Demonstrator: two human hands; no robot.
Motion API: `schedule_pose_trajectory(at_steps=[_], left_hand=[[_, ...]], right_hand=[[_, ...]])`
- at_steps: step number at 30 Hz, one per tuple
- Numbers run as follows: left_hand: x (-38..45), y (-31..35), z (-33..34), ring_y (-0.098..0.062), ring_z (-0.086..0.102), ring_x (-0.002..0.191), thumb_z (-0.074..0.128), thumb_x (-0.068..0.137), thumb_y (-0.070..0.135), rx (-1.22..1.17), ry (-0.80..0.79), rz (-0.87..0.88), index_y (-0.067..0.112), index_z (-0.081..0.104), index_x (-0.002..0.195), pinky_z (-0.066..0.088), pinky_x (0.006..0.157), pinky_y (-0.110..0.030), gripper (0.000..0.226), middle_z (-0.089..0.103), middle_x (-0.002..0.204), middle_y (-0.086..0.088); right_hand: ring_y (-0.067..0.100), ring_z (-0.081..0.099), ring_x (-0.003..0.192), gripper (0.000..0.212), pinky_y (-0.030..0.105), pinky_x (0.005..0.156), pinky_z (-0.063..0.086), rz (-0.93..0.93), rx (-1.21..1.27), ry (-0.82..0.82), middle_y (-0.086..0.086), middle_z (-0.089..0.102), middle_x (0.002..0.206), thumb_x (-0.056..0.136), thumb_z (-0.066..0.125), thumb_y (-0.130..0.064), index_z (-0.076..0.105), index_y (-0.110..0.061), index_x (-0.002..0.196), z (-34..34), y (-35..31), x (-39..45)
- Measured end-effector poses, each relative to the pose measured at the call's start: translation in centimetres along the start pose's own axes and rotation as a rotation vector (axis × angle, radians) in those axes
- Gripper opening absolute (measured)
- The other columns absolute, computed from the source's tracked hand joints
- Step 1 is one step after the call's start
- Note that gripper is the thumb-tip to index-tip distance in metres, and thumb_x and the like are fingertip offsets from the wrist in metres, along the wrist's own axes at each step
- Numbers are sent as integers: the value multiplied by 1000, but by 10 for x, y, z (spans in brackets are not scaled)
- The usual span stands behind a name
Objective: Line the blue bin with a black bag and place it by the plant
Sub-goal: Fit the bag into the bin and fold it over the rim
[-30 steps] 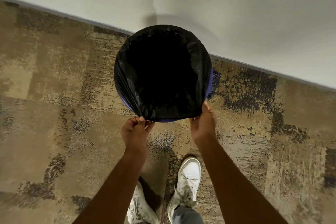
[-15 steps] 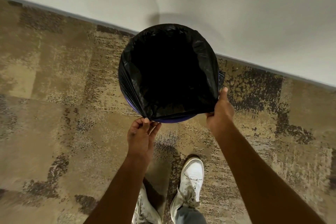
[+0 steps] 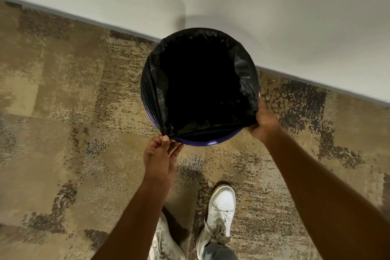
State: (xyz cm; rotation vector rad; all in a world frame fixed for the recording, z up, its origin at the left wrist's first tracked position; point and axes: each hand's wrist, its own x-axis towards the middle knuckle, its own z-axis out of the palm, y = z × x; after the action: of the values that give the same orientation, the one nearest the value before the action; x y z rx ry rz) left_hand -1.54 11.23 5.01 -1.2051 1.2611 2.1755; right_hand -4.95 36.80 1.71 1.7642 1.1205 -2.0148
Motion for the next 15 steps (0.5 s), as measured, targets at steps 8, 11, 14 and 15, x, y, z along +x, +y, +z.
schedule_pose_trajectory(at_steps=[8, 11, 14, 15], left_hand=[[8, 6, 4, -22, 62, 83, 45, 99, 6, 210, -64, -5, 7, 50, 85, 57, 82, -40, 15, 61, 86, -12], [7, 8, 8, -26, 63, 88, 44, 99, 5, 277, -91, 38, 7, 49, 93, 60, 80, -38, 8, 62, 93, -17], [6, 11, 9, -27, 65, 90, 44, 99, 3, 309, -82, 84, 6, 49, 91, 60, 74, -32, 10, 63, 94, -18], [6, 12, 8, -27, 65, 89, 44, 99, 3, 320, -72, 94, 5, 50, 93, 60, 72, -29, 9, 63, 94, -17]], right_hand=[[6, 50, 62, 37, 19, 42, 46, -91, 110, 191, -7, 55, 91, 94, 43, -55, 54, -29, 118, -12, 80, -19], [10, 42, 56, 38, 23, 46, 37, -41, 233, 166, 1, 52, 76, 91, 55, -50, 60, -14, 105, -12, 99, -31], [8, 46, 51, 41, 24, 57, 42, -91, 384, -37, -2, 53, 57, 76, 69, -47, 65, -12, 96, -9, 111, -44], [7, 47, 49, 38, 24, 60, 43, -107, 423, -127, -4, 53, 53, 75, 73, -41, 65, -12, 99, -10, 115, -44]])
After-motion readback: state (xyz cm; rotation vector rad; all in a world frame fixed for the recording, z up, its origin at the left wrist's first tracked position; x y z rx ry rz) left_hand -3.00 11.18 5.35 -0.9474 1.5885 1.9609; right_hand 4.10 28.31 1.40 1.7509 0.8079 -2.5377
